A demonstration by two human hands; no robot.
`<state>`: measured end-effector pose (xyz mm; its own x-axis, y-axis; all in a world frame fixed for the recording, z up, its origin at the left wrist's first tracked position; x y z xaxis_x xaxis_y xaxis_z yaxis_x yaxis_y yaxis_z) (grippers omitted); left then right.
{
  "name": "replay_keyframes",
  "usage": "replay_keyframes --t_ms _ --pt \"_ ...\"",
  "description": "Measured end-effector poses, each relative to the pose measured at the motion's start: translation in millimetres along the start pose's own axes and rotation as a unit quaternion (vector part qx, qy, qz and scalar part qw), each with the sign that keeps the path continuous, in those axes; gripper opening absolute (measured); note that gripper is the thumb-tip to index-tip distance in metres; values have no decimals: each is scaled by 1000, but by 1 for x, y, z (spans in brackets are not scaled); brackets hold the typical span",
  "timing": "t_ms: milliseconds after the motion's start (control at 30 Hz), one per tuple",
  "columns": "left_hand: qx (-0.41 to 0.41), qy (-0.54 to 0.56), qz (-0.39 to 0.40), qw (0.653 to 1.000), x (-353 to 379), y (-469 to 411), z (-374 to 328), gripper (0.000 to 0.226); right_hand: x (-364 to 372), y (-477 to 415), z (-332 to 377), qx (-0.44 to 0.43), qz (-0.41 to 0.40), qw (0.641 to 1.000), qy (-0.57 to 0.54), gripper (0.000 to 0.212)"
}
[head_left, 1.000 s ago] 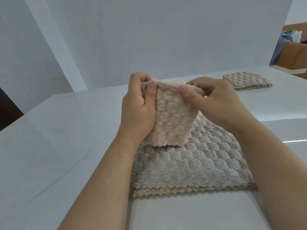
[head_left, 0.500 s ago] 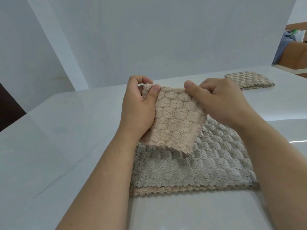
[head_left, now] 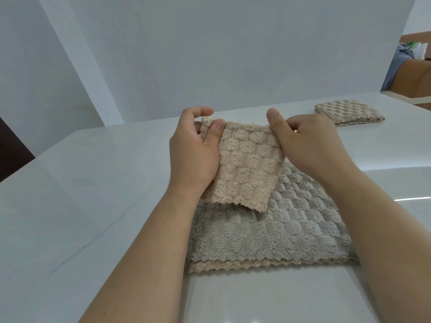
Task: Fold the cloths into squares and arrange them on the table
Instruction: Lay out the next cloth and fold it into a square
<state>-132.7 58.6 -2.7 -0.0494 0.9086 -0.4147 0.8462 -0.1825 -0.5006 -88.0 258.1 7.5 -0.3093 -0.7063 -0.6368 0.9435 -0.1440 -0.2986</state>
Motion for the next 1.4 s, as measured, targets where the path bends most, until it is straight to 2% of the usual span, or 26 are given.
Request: replay_keyframes --t_ms 167,233,267,300,367,433,467,500,567,633,733,800,900,1000,1100,1200,1267,1333,1400 --pt "-44 14 -18 999 -5 -2 9 26 16 1 -1 7 146 985 -97 48" --pt "-119 107 22 987 -3 -4 12 42 20 2 -1 9 146 984 -104 41" --pt "-178 187 57 965 -1 -4 12 52 20 1 -2 5 130 987 -96 40" --pt "-237 270 99 928 1 -3 13 58 19 0 -3 2 112 990 -81 40" --pt "-316 357 180 860 3 3 8 52 17 -1 -5 -2 89 994 -69 41" --pt "-340 389 218 828 5 5 5 39 16 -2 -5 -5 79 994 -79 40" --pt "-343 392 216 826 5 5 5 35 16 -1 -4 -5 78 993 -89 39" --pt "-338 372 197 841 6 3 9 33 16 -1 -4 -5 78 992 -103 39" --pt "-298 256 153 907 6 -2 17 31 16 -3 -7 1 88 985 -149 39" --pt "-242 135 135 951 8 -3 16 39 19 -4 -11 19 106 974 -201 37" --pt "-182 -21 129 975 10 -1 11 41 22 -5 -11 46 138 951 -274 32" --pt "-163 -93 130 974 6 -2 11 43 23 -5 -11 56 166 942 -287 34" --pt "-185 -33 156 970 2 -3 17 40 24 -4 -14 69 191 936 -288 43" --pt "-234 16 156 960 2 -3 24 41 25 -5 -16 76 184 934 -295 41" --pt "-304 130 96 939 -1 -4 32 57 31 -2 -13 82 215 926 -299 57" --pt "-349 248 30 903 -5 -3 38 40 40 4 -8 64 268 909 -313 71" --pt "-366 285 -10 886 -6 -3 42 35 43 9 -2 38 300 901 -310 80" --pt "-372 304 -33 876 -5 -4 44 34 46 13 2 17 319 911 -261 93" --pt "-370 323 -46 870 -3 -5 43 34 51 16 5 4 318 921 -223 96"
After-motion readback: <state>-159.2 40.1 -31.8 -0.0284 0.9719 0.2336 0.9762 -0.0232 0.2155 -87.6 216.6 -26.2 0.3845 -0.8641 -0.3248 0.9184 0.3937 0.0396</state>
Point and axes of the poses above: each hand's wrist, its own y-axis away from the middle knuckle, its own x-axis out of the palm, z = x × y, the point moved 2 cm from there along -y, towards the middle knuckle, and after that the axes turned 15 degrees about z, right-handed, at the moved point
